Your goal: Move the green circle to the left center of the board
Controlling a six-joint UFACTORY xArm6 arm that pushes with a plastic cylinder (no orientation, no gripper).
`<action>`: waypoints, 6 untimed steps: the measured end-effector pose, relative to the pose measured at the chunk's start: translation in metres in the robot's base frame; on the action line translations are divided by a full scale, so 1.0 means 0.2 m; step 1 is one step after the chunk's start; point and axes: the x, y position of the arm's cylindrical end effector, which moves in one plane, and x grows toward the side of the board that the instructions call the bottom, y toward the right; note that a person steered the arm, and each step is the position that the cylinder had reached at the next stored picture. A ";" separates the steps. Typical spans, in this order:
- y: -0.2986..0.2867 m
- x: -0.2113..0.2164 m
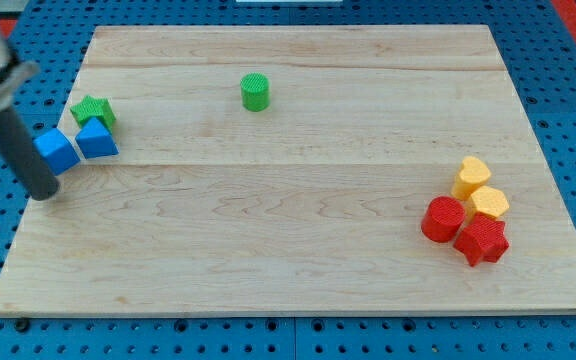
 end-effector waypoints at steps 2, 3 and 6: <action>0.18 -0.29; 0.27 0.05; 1.48 -0.86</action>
